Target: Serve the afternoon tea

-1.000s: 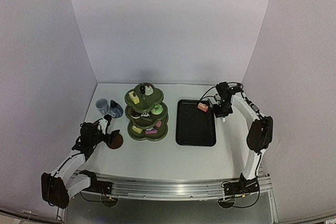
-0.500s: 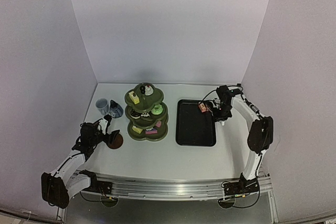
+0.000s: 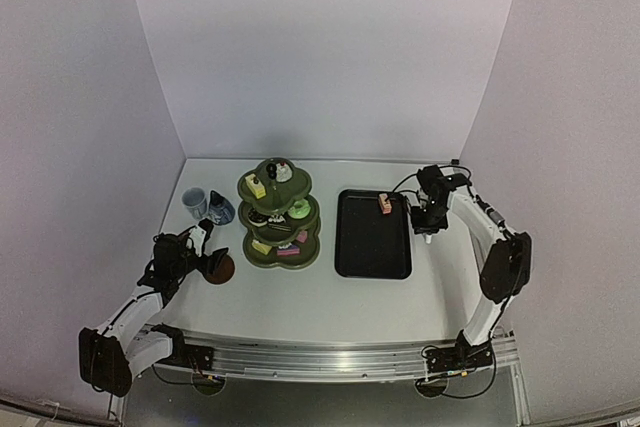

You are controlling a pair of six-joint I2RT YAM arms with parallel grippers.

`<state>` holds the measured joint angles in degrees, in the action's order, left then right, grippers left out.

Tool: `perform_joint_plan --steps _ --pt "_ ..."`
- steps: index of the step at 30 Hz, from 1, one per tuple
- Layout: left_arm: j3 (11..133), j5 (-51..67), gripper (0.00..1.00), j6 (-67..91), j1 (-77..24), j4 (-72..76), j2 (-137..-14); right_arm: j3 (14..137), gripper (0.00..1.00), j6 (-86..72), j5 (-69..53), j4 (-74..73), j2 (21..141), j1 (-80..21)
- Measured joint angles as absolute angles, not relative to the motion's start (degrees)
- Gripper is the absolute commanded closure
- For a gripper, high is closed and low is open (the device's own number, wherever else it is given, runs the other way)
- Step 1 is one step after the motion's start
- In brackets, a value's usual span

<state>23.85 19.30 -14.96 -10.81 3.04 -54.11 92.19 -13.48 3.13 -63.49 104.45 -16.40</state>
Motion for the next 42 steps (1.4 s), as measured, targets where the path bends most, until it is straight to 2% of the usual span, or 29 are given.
perform_joint_plan --steps 8,15,42 --pt "23.45 19.31 0.24 -14.95 -10.81 3.41 -54.32 86.27 0.75 -15.59 1.54 -63.98 102.63 -20.82" --pt "23.42 19.31 0.24 -14.99 -10.81 3.73 -54.83 86.09 0.72 -15.99 1.72 -63.85 103.06 -21.92" --pt "23.09 19.27 0.23 -15.83 -10.81 4.06 -54.83 92.68 0.69 -13.71 3.35 -62.33 109.54 -23.79"
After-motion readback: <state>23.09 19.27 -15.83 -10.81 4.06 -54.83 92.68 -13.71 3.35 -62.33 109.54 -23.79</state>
